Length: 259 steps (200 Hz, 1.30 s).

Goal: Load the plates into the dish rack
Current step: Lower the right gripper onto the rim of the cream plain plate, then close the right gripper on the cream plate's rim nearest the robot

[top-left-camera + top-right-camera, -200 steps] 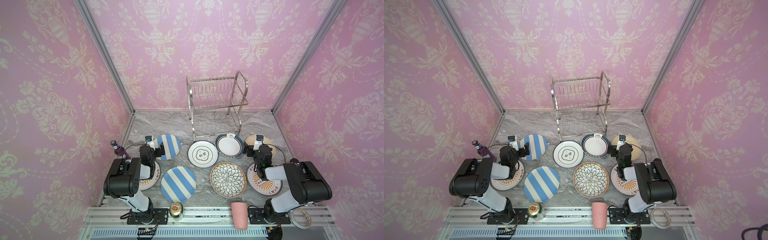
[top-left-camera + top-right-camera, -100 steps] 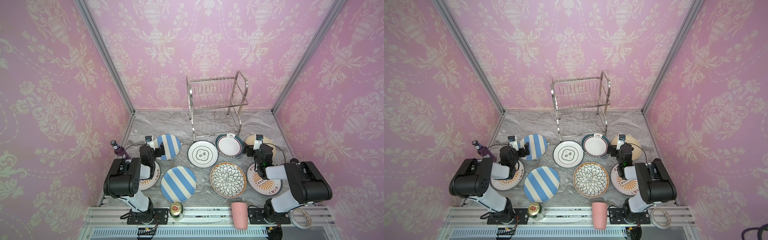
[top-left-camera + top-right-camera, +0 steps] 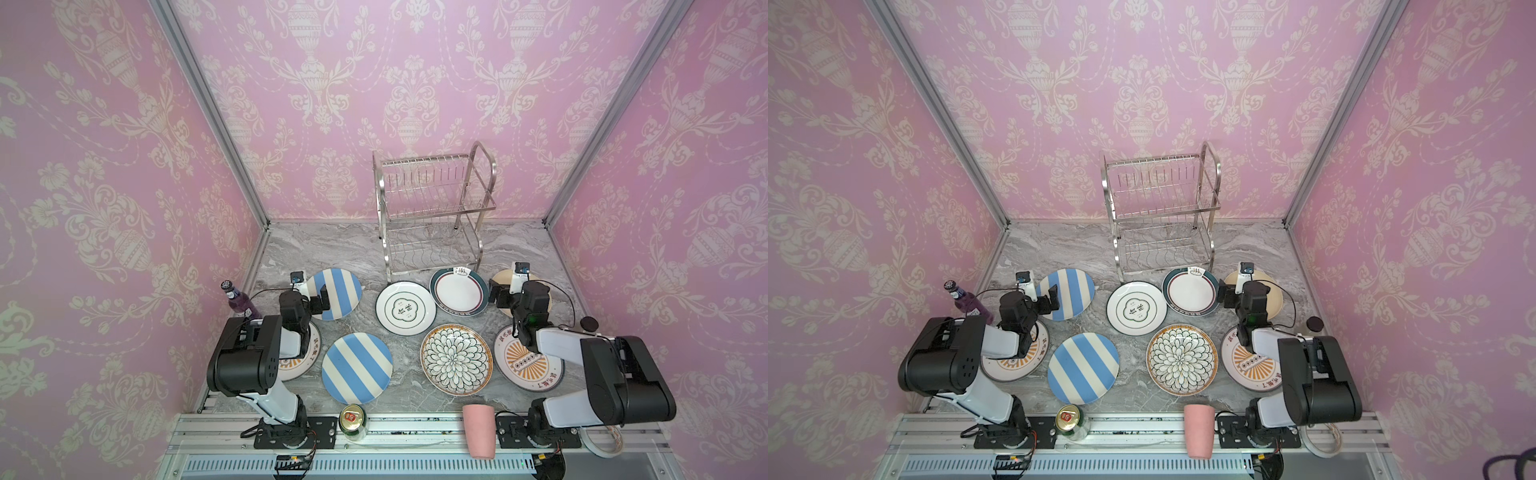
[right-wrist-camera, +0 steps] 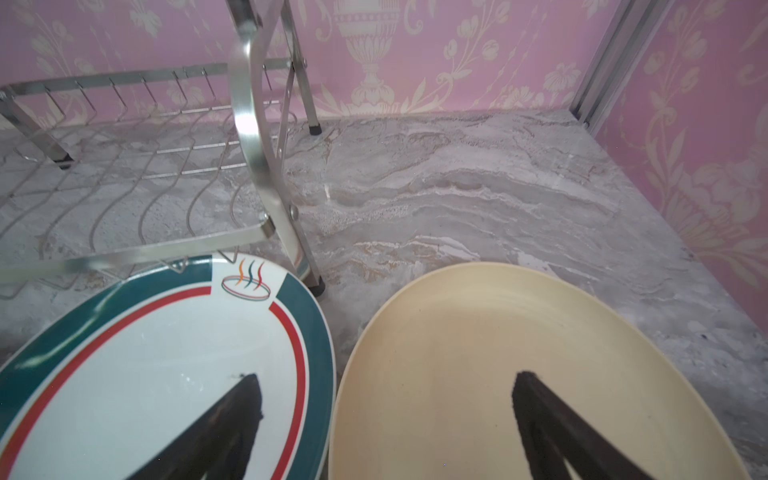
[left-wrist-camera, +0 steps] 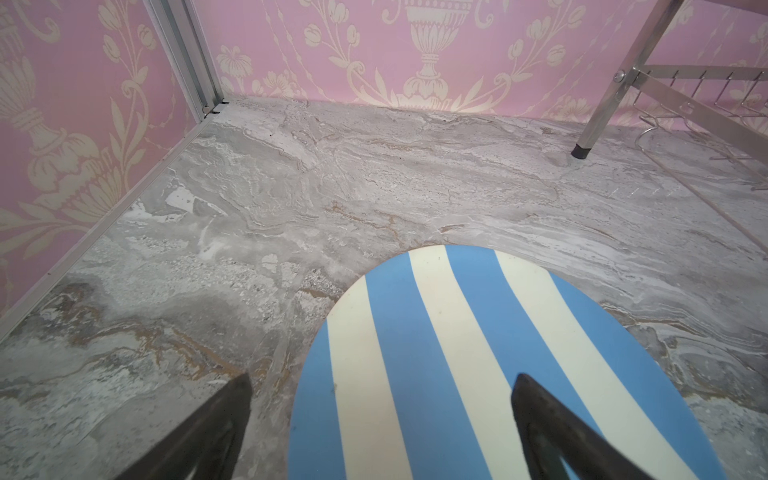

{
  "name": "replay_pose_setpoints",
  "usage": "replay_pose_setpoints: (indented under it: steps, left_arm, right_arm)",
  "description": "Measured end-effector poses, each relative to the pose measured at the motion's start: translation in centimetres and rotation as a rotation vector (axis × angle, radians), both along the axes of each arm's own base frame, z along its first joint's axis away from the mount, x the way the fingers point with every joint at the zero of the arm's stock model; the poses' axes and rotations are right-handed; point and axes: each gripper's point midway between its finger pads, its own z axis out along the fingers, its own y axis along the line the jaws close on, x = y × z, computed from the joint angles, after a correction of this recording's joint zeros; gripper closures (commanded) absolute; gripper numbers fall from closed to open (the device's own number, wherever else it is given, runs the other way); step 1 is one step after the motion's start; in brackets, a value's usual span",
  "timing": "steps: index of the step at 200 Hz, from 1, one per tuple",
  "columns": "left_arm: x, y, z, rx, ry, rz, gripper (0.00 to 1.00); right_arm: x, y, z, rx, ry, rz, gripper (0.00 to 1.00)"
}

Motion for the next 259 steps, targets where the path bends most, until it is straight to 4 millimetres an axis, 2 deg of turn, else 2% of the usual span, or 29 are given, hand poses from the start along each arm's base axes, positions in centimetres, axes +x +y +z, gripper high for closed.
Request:
replay_pose_setpoints:
  steps: [16, 31, 42, 55, 73, 96, 112, 140, 162, 188, 220, 259]
  left_arm:
    - [0.6, 0.1, 1.2, -0.001, 0.021, 0.002, 0.01]
    - [1.9, 0.2, 3.9, -0.002, 0.007, 0.003, 0.01]
    - [2.8, 0.2, 6.4, -0.011, -0.027, 0.002, 0.01]
    - [3.3, -0.2, 8.9, -0.043, -0.071, -0.014, 0.01]
    - [3.5, -1.2, 10.4, -0.111, -0.091, -0.052, 0.01]
    - [3.4, -2.6, 10.0, -0.207, -0.049, -0.104, 0.01]
    - [3.5, -3.7, 9.8, -0.271, -0.015, -0.147, 0.01]
    - [3.3, -5.3, 9.7, -0.346, 0.030, -0.212, 0.01]
    - [3.2, -6.2, 9.7, -0.360, 0.057, -0.243, 0.01]
    - [2.8, -7.0, 9.2, -0.363, 0.094, -0.264, 0.01]
    - [2.0, -7.3, 9.3, -0.347, 0.116, -0.275, 0.01]
    - [1.6, -7.4, 11.1, -0.335, 0.077, -0.286, 0.01]
  right_arm:
    - [0.8, -0.7, 4.0, 0.059, -0.021, -0.002, 0.18]
    - [1.1, -1.3, 7.3, 0.100, -0.026, -0.008, 0.20]
    - [0.8, -1.8, 8.6, 0.126, -0.004, -0.017, 0.20]
    - [0.3, -2.4, 8.9, 0.156, 0.045, -0.033, 0.20]
    - [-0.8, -4.2, 7.9, 0.196, 0.133, -0.087, 0.22]
    - [-2.2, -7.2, 5.4, 0.273, 0.258, -0.176, 0.29]
    - [-2.8, -8.6, 3.3, 0.342, 0.339, -0.212, 0.33]
    - [-4.1, -8.3, 0.0, 0.434, 0.462, -0.229, 0.32]
    - [-5.4, -7.9, -1.4, 0.452, 0.521, -0.251, 0.28]
    - [-6.3, -8.5, -2.6, 0.444, 0.570, -0.306, 0.26]
    - [-6.3, -9.7, -4.5, 0.438, 0.629, -0.368, 0.26]
    - [-3.8, -11.6, -5.5, 0.401, 0.669, -0.406, 0.28]
